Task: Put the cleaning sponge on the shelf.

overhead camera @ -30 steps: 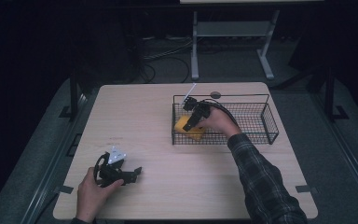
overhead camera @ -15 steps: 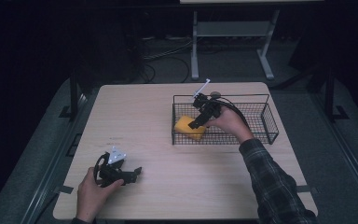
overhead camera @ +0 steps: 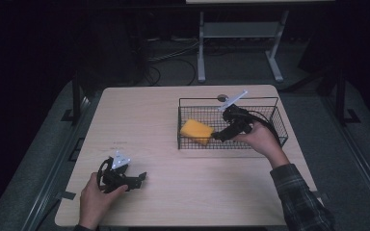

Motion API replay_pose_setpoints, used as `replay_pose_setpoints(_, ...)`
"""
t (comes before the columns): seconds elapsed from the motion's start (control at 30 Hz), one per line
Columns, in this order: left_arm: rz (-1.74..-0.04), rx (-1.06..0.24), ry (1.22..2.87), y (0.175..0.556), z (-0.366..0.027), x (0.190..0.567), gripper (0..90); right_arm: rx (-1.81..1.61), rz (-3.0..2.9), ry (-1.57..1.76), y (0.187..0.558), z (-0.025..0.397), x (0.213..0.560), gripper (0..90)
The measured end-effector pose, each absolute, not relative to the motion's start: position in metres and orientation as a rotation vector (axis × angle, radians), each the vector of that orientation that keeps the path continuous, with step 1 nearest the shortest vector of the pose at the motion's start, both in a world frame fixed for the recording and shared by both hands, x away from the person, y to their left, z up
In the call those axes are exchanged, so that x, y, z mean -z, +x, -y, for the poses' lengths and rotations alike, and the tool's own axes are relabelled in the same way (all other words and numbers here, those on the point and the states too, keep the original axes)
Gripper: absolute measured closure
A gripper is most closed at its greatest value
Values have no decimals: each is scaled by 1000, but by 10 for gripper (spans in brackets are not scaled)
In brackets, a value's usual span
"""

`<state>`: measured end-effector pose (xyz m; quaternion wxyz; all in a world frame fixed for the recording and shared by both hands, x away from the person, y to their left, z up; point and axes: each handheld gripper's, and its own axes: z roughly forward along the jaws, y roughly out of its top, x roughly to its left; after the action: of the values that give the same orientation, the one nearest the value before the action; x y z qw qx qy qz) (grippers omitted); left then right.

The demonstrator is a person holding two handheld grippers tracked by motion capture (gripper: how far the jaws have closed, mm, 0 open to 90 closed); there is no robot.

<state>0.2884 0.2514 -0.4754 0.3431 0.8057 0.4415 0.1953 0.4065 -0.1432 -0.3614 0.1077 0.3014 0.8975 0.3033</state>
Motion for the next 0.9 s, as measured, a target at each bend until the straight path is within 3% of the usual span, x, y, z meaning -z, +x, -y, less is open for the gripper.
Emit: replay_pose_setpoints(0.9, -1147, -509, 2091, 288, -251, 476, 129, -960, -2537, 1012, 309, 219, 419, 165)
